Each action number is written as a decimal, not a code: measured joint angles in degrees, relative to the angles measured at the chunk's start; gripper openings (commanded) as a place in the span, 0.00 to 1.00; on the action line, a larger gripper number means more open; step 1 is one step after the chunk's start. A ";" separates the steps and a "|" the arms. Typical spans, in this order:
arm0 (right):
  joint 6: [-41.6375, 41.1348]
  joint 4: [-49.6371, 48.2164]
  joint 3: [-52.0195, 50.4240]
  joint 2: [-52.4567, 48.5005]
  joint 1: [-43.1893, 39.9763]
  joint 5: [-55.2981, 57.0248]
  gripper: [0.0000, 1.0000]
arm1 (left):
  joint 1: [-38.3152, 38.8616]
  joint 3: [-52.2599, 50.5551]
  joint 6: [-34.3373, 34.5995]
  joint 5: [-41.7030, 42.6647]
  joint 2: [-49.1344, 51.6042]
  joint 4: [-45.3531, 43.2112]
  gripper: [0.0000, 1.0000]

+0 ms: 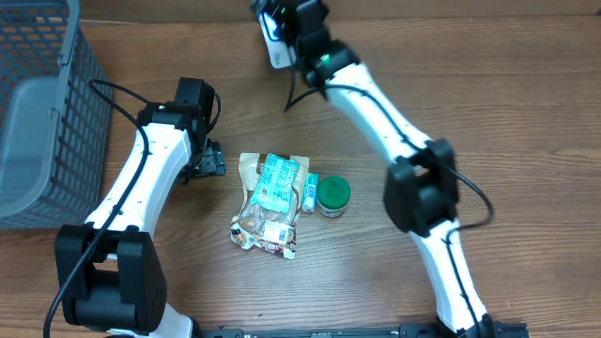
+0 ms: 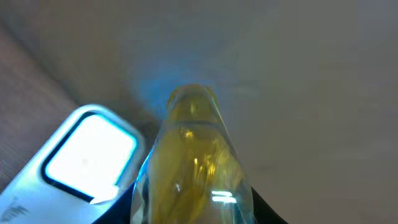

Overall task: Scan the item barcode
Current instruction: 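Carry the bottle right and set it upright on the table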

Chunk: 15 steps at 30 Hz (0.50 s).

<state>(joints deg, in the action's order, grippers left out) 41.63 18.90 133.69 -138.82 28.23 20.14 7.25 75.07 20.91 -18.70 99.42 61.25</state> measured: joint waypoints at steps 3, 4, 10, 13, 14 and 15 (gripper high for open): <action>-5.55 4.70 0.00 7.30 -1.66 -0.07 0.04 | 0.00 0.00 0.00 0.00 0.00 0.02 1.00; -7.61 6.86 0.02 9.88 -2.36 -0.07 0.04 | 0.00 0.00 0.00 -0.02 0.00 0.00 1.00; -23.28 24.55 0.98 22.16 -8.24 0.09 0.04 | 0.00 0.00 0.00 0.00 0.00 0.00 0.99; -31.65 36.81 1.25 24.20 -11.89 -0.94 0.04 | 0.00 0.00 0.00 0.00 0.00 0.00 1.00; -33.86 40.17 1.25 24.22 -13.14 -1.66 0.04 | 0.00 0.00 0.00 -0.02 0.00 0.00 0.99; -36.20 43.87 1.25 24.02 -14.45 -2.75 0.04 | 0.00 0.00 0.00 0.00 0.00 0.02 1.00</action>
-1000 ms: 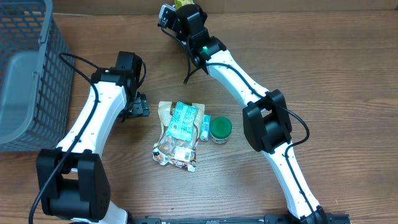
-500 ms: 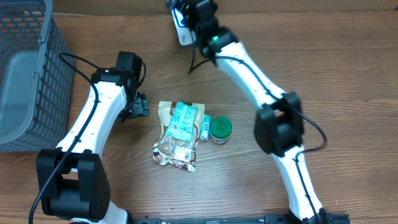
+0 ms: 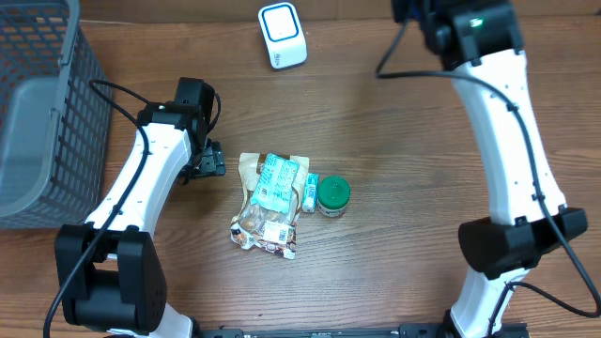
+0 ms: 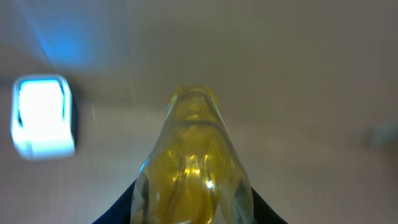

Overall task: Scan the item barcode
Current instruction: 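Carry the bottle right and set it upright on the table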

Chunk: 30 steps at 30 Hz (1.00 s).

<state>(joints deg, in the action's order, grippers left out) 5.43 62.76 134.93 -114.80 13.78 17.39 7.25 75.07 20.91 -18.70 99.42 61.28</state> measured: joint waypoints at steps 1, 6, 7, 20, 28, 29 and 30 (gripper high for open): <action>-2.56 4.83 -0.07 -0.44 -1.64 -1.73 0.04 | 0.00 0.00 0.00 0.00 0.00 -0.02 1.00; -10.78 18.45 -2.23 -2.80 -8.90 -8.04 0.04 | 0.00 0.00 0.00 0.00 0.00 -0.02 1.00; -11.91 20.06 -3.15 -2.97 -10.34 -8.74 0.04 | 0.00 0.00 0.00 -0.02 0.00 -0.02 1.00; -17.88 18.58 -25.86 -4.00 -23.87 -12.96 0.04 | 0.00 0.00 0.00 0.00 0.00 0.00 0.99; -18.73 17.94 -29.00 -4.11 -25.42 -13.11 0.22 | 0.00 0.00 0.00 0.00 0.00 -0.02 1.00; -18.73 17.97 -29.00 -4.11 -25.42 -13.20 0.34 | 0.00 0.00 0.00 0.00 0.00 -0.02 1.00; -18.75 17.97 -29.00 -4.11 -25.40 -13.20 0.55 | 0.00 0.00 0.00 0.00 0.00 -0.02 1.00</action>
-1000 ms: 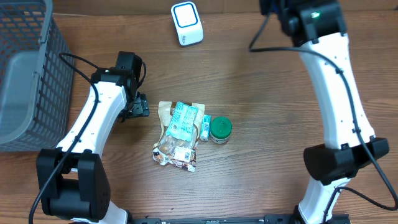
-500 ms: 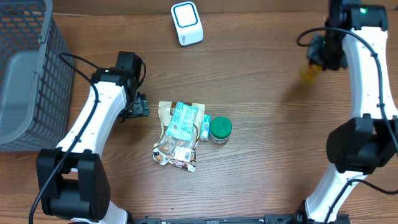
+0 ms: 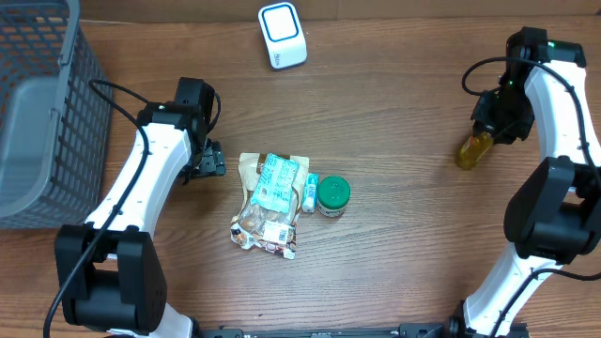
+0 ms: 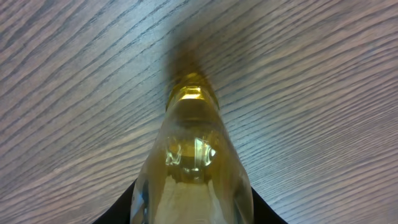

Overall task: Scan the item barcode
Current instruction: 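Carry the bottle right and set it upright on the table, then move the open right gripper back over the green-lidded jar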

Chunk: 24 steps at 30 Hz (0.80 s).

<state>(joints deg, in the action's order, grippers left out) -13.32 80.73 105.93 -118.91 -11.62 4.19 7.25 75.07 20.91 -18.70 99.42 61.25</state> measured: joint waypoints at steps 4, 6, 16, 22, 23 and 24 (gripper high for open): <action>0.00 0.20 0.00 0.00 0.02 -0.35 0.98 | 0.00 0.00 0.00 0.00 0.00 0.00 0.99; -0.07 0.31 0.00 0.00 0.02 -0.39 1.00 | 0.00 0.00 0.00 -0.02 0.00 0.00 0.99; -0.17 4.04 2.99 0.00 0.02 -0.28 1.00 | 0.00 0.00 0.00 0.00 0.00 -0.02 1.00; -0.15 9.81 17.46 0.02 0.57 -0.90 1.00 | 0.00 0.00 0.00 -0.02 0.00 -0.02 1.00; -0.15 10.69 19.98 0.02 0.92 -1.88 1.00 | 0.00 0.00 0.00 0.00 0.00 -0.02 0.99; -0.15 11.23 21.66 0.04 1.31 -2.64 1.00 | 0.00 0.00 0.00 -0.02 0.00 0.00 1.00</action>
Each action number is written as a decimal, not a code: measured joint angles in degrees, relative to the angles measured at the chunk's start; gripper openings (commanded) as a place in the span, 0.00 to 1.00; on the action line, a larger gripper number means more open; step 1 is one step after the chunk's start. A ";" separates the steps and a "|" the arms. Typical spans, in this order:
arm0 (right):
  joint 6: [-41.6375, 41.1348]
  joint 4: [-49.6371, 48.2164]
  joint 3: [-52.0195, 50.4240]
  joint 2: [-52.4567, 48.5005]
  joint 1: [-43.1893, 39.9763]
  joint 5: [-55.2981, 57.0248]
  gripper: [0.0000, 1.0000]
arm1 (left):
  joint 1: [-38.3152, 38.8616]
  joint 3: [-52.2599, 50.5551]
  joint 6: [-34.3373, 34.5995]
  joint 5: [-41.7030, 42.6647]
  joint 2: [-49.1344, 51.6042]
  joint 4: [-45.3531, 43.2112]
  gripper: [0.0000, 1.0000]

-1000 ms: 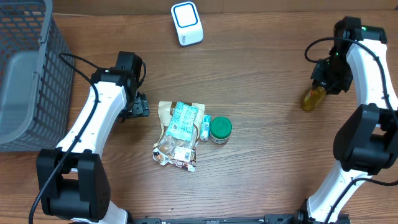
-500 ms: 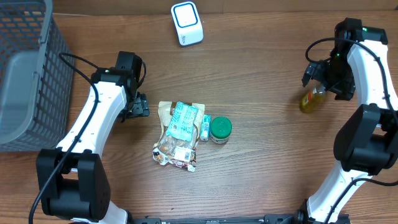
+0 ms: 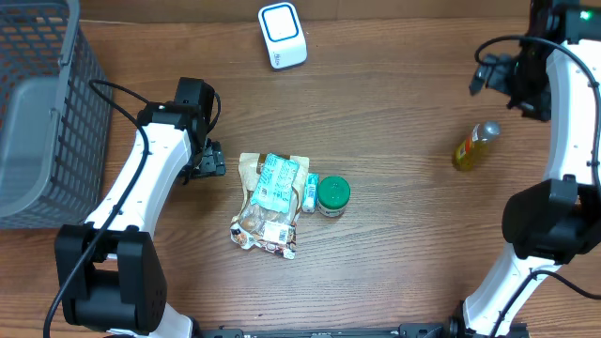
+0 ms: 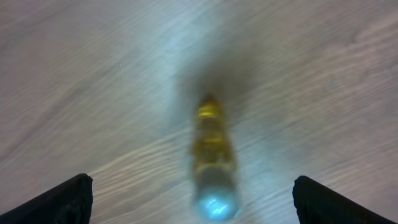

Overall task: Scan the item barcode
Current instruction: 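Move the open right gripper back over the green-lidded jar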

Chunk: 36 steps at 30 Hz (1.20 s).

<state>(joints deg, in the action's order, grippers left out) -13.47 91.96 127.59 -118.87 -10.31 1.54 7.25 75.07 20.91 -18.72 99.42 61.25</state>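
A small bottle of yellow liquid point(image 3: 471, 147) lies on its side on the wooden table at the right, also seen blurred in the right wrist view as the bottle point(image 4: 211, 162). My right gripper point(image 3: 507, 77) hangs above and behind it, open, its fingertips point(image 4: 68, 199) wide apart with nothing between them. The white barcode scanner point(image 3: 282, 35) sits at the table's far edge. My left gripper point(image 3: 208, 161) rests low on the table left of the snack bag; whether it is open or shut cannot be told.
A snack bag point(image 3: 268, 202), a small tube point(image 3: 309, 192) and a green-lidded jar point(image 3: 332, 194) lie together mid-table. A grey mesh basket point(image 3: 38, 113) stands at the far left.
My right gripper has let go of the yellow bottle, which now lies on the table at the right. The gripper has opened and moved up and away from it. The left arm has not moved.
My right gripper held the yellow bottle at the scanner at the back of the table. Then it held the bottle further right, then low over the table's right side. Now the bottle lies there and the gripper is open above it.
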 measured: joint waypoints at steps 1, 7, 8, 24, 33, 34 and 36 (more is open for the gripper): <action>-0.02 0.55 1.46 0.00 0.61 -1.29 1.00 | 0.00 0.00 0.00 0.02 0.00 0.00 0.99; -0.02 4.11 3.15 0.09 7.54 -6.93 1.00 | 0.00 0.00 0.00 0.02 0.00 0.00 1.00; 0.00 4.46 3.15 0.09 9.14 -7.39 1.00 | 0.00 0.00 0.00 0.02 0.00 0.00 0.99; -0.24 4.04 3.15 0.09 31.93 -9.27 1.00 | 0.00 0.00 0.00 0.02 0.00 0.00 1.00; -5.20 2.93 -3.17 0.09 36.57 -9.07 1.00 | 0.00 0.00 0.00 0.02 0.00 -0.02 1.00; -5.64 1.79 -5.05 0.09 36.79 -9.01 1.00 | 0.00 0.00 0.00 0.02 0.00 0.00 1.00; -6.05 0.42 -7.65 0.09 37.18 -8.98 1.00 | 0.00 0.00 0.00 0.02 0.00 -0.02 0.99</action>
<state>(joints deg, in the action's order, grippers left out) -19.53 92.38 119.94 -118.78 26.87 -7.44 7.25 75.07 20.91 -18.70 99.42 61.23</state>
